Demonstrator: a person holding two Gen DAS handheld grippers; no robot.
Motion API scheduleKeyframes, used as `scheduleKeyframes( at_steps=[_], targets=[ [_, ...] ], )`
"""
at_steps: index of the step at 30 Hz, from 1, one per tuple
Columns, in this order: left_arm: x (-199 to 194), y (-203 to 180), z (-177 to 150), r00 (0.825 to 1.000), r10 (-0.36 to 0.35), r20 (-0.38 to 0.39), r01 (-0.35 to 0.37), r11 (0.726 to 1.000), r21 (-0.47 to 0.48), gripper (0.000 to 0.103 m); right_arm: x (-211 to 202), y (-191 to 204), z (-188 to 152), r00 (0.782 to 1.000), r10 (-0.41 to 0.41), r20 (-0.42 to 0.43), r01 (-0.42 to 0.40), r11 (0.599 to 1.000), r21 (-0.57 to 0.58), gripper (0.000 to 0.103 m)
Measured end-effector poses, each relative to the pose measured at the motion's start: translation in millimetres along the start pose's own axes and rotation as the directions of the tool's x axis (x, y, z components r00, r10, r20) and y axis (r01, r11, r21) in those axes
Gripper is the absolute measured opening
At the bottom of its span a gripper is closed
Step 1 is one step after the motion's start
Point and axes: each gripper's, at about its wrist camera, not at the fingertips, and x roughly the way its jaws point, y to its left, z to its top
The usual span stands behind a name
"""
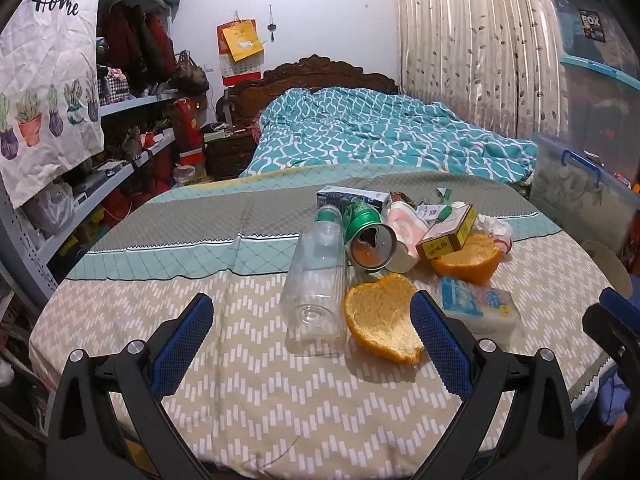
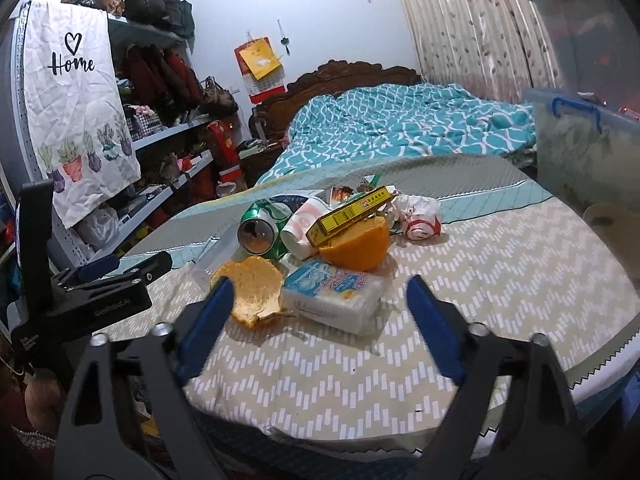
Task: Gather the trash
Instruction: 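Move left tool toward the orange peel while right tool approaches the white tissue pack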
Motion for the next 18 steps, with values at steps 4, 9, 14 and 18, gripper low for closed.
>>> scheduleKeyframes(
  at_steps=[4, 9, 14, 18],
  targets=[
    [0.8, 0.8, -2.2, 1.000, -0.001, -0.002, 0.001, 1.000, -0.004, 0.094, 0.0, 1.1, -0.1, 1.000, 0.005, 0.003, -0.005, 1.000, -0.002, 0.066],
    [1.8, 1.2, -3.1, 1.000, 0.000, -0.004, 0.000, 1.000, -0.002, 0.092, 0.3, 2.8, 0.1, 1.000, 0.008, 0.003, -0.007, 1.000, -0.015, 0.064],
    [4.3, 2.9, -6.3, 1.000, 0.003, -0.018, -0.004, 1.000, -0.004, 0.091, 1.1, 2.2, -0.6, 1.000, 0.008, -0.003, -0.008, 1.000, -0.007, 0.066],
    [6.2, 3.5, -7.3, 1.000, 0.005, -0.026, -0.005, 1.000, -0.007, 0.087, 1.0, 2.2, -0.5, 1.000, 0.008, -0.004, -0.008, 1.000, -0.006, 0.066]
  ],
)
